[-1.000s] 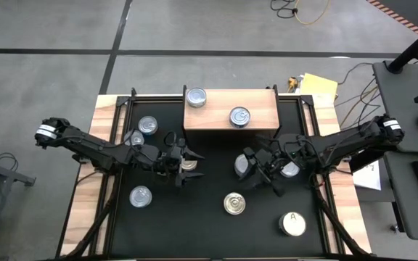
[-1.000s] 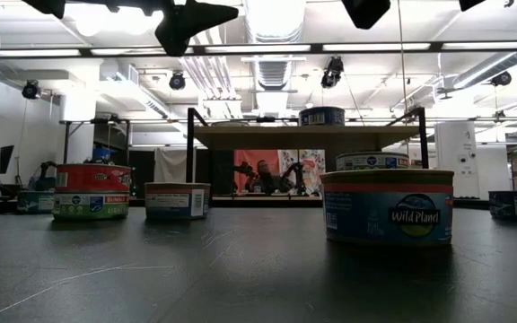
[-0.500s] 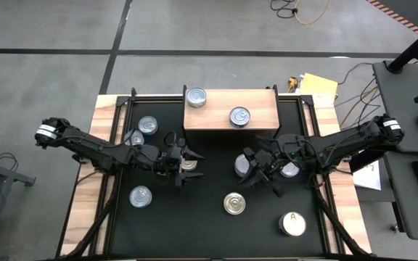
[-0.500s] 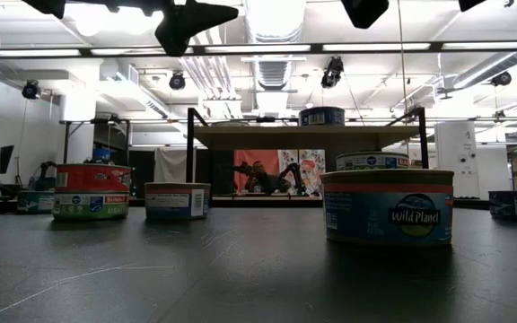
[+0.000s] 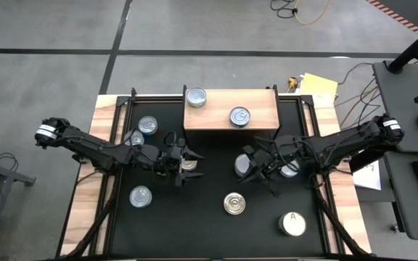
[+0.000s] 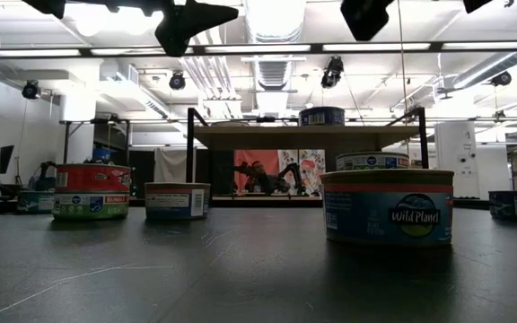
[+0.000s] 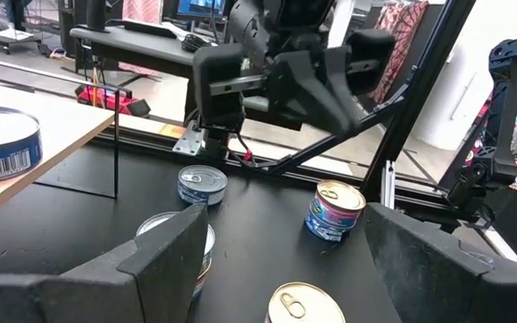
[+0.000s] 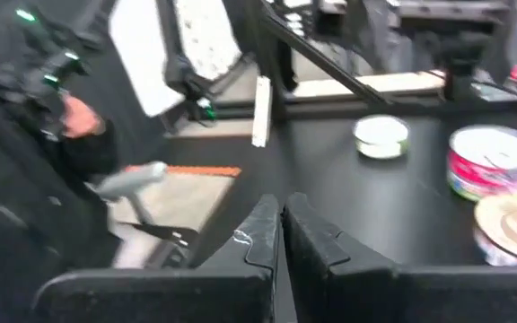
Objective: Stack canned seafood by type on shelf
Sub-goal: Put the blue pink tuna can on the shelf
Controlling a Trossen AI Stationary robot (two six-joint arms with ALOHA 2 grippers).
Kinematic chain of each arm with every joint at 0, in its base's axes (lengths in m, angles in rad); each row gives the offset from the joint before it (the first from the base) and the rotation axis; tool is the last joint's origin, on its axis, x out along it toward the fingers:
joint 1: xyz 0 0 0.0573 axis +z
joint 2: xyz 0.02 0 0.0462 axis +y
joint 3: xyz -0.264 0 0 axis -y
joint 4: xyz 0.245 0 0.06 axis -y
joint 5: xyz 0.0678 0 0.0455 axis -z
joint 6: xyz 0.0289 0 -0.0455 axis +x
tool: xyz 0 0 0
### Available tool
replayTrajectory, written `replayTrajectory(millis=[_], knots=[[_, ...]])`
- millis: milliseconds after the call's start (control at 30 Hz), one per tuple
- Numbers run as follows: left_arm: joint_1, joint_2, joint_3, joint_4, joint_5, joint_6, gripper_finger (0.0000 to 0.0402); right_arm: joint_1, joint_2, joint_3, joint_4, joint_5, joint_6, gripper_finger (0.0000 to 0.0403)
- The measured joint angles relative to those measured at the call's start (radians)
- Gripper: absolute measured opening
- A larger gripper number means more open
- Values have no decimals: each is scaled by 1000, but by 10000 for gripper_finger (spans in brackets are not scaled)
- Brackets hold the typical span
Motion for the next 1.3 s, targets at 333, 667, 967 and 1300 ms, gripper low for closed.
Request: replayTrajectory(millis=[333,667,967,1300], knots=[[0,0,0,-1,0,3,284,72,1,2,-353,223,-402,8],[0,0,0,-6,0,3,284,146,21,0,-362,228,-717,9],[0,0,0,-7,0,3,284,148,21,0,-360,230,-638,50],[-2,0,0,-7,39,26,284,148,21,0,-364,230,-539,117]])
